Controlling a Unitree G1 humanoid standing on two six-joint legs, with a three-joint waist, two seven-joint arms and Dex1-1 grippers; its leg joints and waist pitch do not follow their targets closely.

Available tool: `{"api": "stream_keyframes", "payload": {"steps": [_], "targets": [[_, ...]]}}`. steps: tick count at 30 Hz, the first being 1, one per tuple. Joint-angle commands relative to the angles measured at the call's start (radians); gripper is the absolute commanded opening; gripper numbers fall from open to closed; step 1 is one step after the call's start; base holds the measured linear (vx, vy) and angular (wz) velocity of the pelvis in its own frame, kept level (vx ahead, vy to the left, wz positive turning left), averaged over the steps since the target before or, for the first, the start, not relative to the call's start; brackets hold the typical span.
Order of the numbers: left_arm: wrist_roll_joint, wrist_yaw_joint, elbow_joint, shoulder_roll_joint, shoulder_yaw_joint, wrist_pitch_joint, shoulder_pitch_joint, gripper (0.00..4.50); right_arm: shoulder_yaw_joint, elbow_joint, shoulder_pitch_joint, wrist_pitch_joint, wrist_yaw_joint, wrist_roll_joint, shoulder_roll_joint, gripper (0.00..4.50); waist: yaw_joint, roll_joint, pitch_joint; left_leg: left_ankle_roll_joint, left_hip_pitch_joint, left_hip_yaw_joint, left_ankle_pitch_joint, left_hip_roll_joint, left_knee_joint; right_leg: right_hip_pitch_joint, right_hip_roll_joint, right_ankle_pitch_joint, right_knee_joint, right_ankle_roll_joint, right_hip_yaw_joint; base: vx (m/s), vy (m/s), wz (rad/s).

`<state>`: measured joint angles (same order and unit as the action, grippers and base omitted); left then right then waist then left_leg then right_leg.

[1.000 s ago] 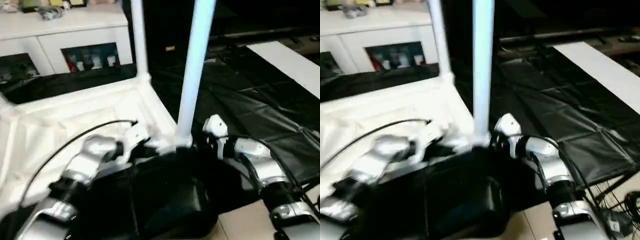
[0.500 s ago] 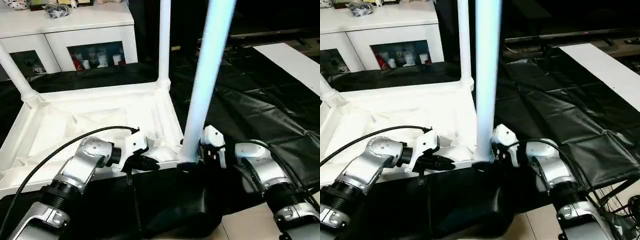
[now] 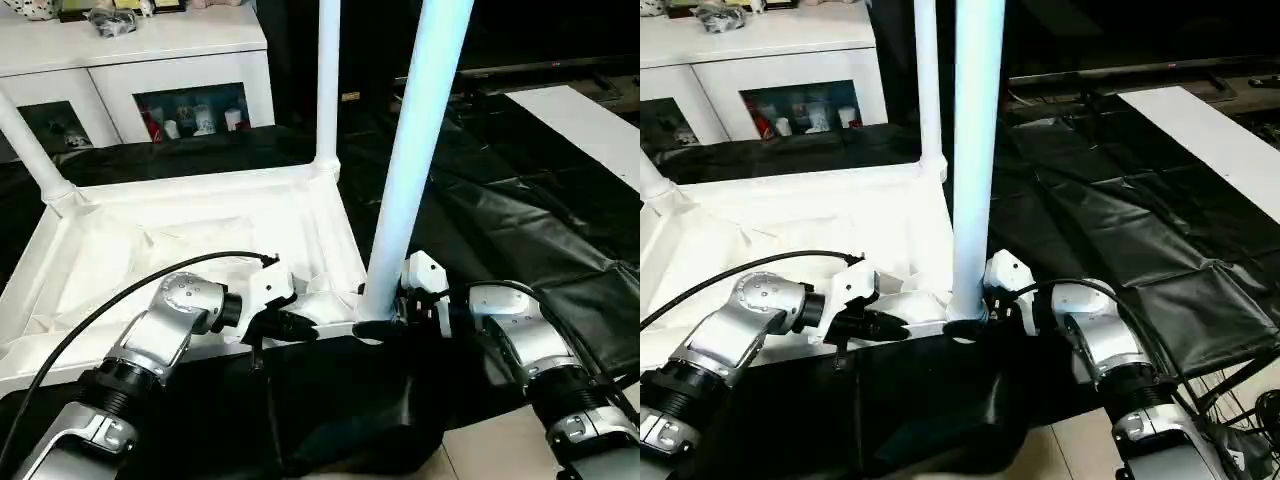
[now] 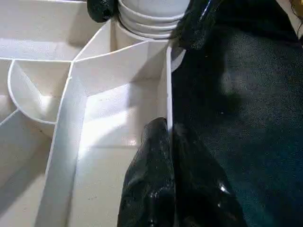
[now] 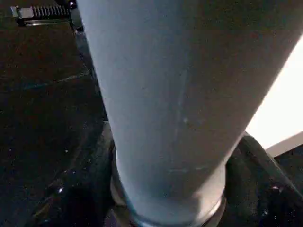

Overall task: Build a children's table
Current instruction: Rotate leg to tighten

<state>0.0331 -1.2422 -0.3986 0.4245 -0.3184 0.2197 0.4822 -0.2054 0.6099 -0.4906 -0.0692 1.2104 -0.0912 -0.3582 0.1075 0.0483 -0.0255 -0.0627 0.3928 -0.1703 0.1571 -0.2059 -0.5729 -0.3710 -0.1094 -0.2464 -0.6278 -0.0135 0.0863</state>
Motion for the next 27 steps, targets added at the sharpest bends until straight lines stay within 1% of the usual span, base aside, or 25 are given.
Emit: {"api": "stream_keyframes", "payload": {"steps": [1, 6, 9, 11, 12, 13, 14, 15, 16, 17, 18, 19, 20, 21, 22, 23, 24, 26, 27], "targets": [[0.007, -0.036, -0.009, 0.000, -0.022, 0.010, 0.007, 0.00, 0.001, -0.010, 0.008, 0.010, 0.005, -0.011, 0.000, 2.71, -0.003, -0.002, 0.058, 0.094, -0.020, 0.000, 0.141, -0.020, 0.047, 0.042, -0.030, 0.137, 0.060, 0.287, -0.036, 0.000, 0.000, 0.00], [0.011, -0.030, -0.008, -0.005, -0.018, 0.014, 0.004, 0.00, 0.017, 0.008, 0.013, 0.014, -0.036, -0.022, 0.030, 2.67, -0.004, 0.001, 0.058, 0.087, -0.020, 0.000, 0.147, -0.021, 0.047, 0.042, -0.030, 0.135, 0.059, 0.287, -0.036, 0.000, 0.000, 0.00], [0.032, 0.009, -0.012, -0.039, 0.006, 0.040, 0.004, 0.00, 0.044, 0.031, 0.022, 0.021, -0.145, -0.018, 0.077, 2.67, -0.007, 0.002, 0.055, 0.074, -0.021, 0.000, 0.173, -0.021, 0.051, 0.040, -0.031, 0.101, 0.062, 0.288, -0.036, 0.000, 0.000, 0.00], [0.033, 0.058, -0.038, -0.066, 0.022, 0.041, 0.013, 0.00, 0.057, 0.051, 0.020, 0.031, -0.210, -0.014, 0.104, 2.67, -0.013, 0.003, 0.052, 0.058, -0.020, 0.002, 0.200, -0.020, 0.057, 0.041, -0.034, 0.052, 0.066, 0.282, -0.036, 0.000, 0.000, 0.00], [0.033, 0.058, -0.038, -0.066, 0.022, 0.041, 0.013, 0.00, 0.057, 0.051, 0.020, 0.031, -0.210, -0.014, 0.104, 2.67, -0.017, 0.004, 0.048, 0.043, -0.023, 0.002, 0.228, -0.021, 0.061, 0.040, -0.033, 0.007, 0.072, 0.276, -0.037, 0.000, 0.000, 0.00], [0.030, 0.138, -0.081, -0.110, 0.046, 0.027, 0.026, 0.00, 0.074, 0.073, 0.014, 0.047, -0.300, -0.007, 0.139, 2.66, -0.018, 0.011, 0.048, 0.029, -0.024, 0.004, 0.257, -0.021, 0.063, 0.041, -0.035, -0.031, 0.074, 0.267, -0.039, 0.000, 0.000, 0.00], [0.027, 0.186, -0.106, -0.136, 0.059, 0.023, 0.034, 0.00, 0.085, 0.083, 0.012, 0.063, -0.351, -0.006, 0.161, 2.66, -0.024, 0.007, 0.044, 0.014, -0.026, 0.003, 0.279, -0.021, 0.067, 0.038, -0.034, -0.062, 0.079, 0.259, -0.042, 0.000, 0.000, 0.00], [0.024, 0.237, -0.134, -0.165, 0.072, 0.021, 0.045, 0.00, 0.096, 0.091, 0.010, 0.073, -0.405, -0.003, 0.185, 2.66, -0.024, 0.008, 0.044, 0.008, -0.027, 0.004, 0.285, -0.020, 0.068, 0.038, -0.035, -0.078, 0.080, 0.254, -0.042, 0.000, 0.000, 0.00], [0.023, 0.246, -0.139, -0.170, 0.074, 0.021, 0.047, 0.00, 0.098, 0.092, 0.010, 0.075, -0.414, -0.003, 0.190, 2.66, -0.025, 0.005, 0.044, 0.004, -0.028, 0.003, 0.288, -0.019, 0.068, 0.039, -0.036, -0.094, 0.083, 0.247, -0.044, 0.000, 0.000, 0.00], [0.019, 0.334, -0.183, -0.224, 0.094, 0.030, 0.067, 0.00, 0.126, 0.099, 0.011, 0.105, -0.507, -0.015, 0.246, 2.66, -0.023, 0.002, 0.044, 0.010, -0.027, 0.001, 0.271, -0.016, 0.066, 0.037, -0.036, -0.120, 0.087, 0.230, -0.048, 0.000, 0.000, 0.00], [0.019, 0.334, -0.183, -0.224, 0.094, 0.030, 0.067, 0.00, 0.126, 0.099, 0.011, 0.105, -0.507, -0.015, 0.246, 2.66, -0.023, 0.003, 0.042, 0.011, -0.027, 0.001, 0.271, -0.015, 0.067, 0.034, -0.036, -0.133, 0.088, 0.227, -0.050, 0.000, 0.000, 0.00], [0.010, 0.404, -0.214, -0.260, 0.106, 0.038, 0.083, 0.00, 0.149, 0.116, 0.005, 0.113, -0.597, -0.021, 0.290, 2.66, -0.020, 0.011, 0.044, 0.011, -0.027, 0.003, 0.273, -0.016, 0.068, 0.035, -0.039, -0.158, 0.090, 0.215, -0.051, 0.000, 0.000, 0.00], [0.008, 0.421, -0.222, -0.269, 0.108, 0.040, 0.087, 0.00, 0.155, 0.122, 0.002, 0.115, -0.620, -0.023, 0.301, 2.66, -0.023, 0.013, 0.043, 0.005, -0.029, 0.003, 0.284, -0.017, 0.070, 0.029, -0.037, -0.172, 0.094, 0.208, -0.053, 0.000, 0.000, 0.00], [0.003, 0.453, -0.238, -0.286, 0.114, 0.046, 0.096, 0.00, 0.168, 0.137, -0.005, 0.118, -0.665, -0.026, 0.321, 2.66, -0.023, 0.012, 0.044, 0.003, -0.029, 0.005, 0.293, -0.017, 0.072, 0.031, -0.037, -0.180, 0.094, 0.205, -0.052, 0.000, 0.000, 0.00], [-0.008, 0.498, -0.259, -0.306, 0.118, 0.047, 0.108, 0.00, 0.173, 0.164, -0.018, 0.119, -0.726, -0.017, 0.342, 2.66, -0.024, 0.012, 0.043, 0.002, -0.028, 0.004, 0.296, -0.016, 0.072, 0.030, -0.036, -0.185, 0.094, 0.202, -0.051, 0.000, 0.000, 0.00], [-0.022, 0.539, -0.288, -0.327, 0.119, 0.042, 0.123, 0.00, 0.164, 0.197, -0.037, 0.118, -0.784, 0.012, 0.358, 2.66, -0.026, 0.014, 0.040, -0.010, -0.032, 0.005, 0.328, -0.015, 0.075, 0.024, -0.036, -0.232, 0.100, 0.190, -0.053, 0.000, 0.000, 0.00], [-0.026, 0.547, -0.299, -0.332, 0.118, 0.038, 0.129, 0.00, 0.158, 0.207, -0.044, 0.116, -0.798, 0.027, 0.362, 2.66, -0.027, 0.013, 0.040, -0.013, -0.032, 0.005, 0.335, -0.014, 0.075, 0.024, -0.036, -0.243, 0.101, 0.186, -0.054, 0.000, 0.000, 0.00], [-0.039, 0.552, -0.319, -0.339, 0.111, 0.027, 0.139, 0.00, 0.176, 0.220, -0.062, 0.118, -0.821, 0.022, 0.381, 2.66, -0.025, 0.013, 0.043, -0.005, -0.031, 0.005, 0.329, -0.013, 0.075, 0.024, -0.037, -0.241, 0.104, 0.173, -0.056, 0.000, 0.000, 0.00], [-0.047, 0.536, -0.323, -0.339, 0.101, 0.026, 0.141, 0.00, 0.178, 0.225, -0.073, 0.110, -0.822, 0.028, 0.390, 2.66, -0.025, 0.010, 0.042, 0.005, -0.028, 0.005, 0.320, -0.012, 0.076, 0.025, -0.037, -0.237, 0.106, 0.166, -0.056, 0.000, 0.000, 0.00]]}}
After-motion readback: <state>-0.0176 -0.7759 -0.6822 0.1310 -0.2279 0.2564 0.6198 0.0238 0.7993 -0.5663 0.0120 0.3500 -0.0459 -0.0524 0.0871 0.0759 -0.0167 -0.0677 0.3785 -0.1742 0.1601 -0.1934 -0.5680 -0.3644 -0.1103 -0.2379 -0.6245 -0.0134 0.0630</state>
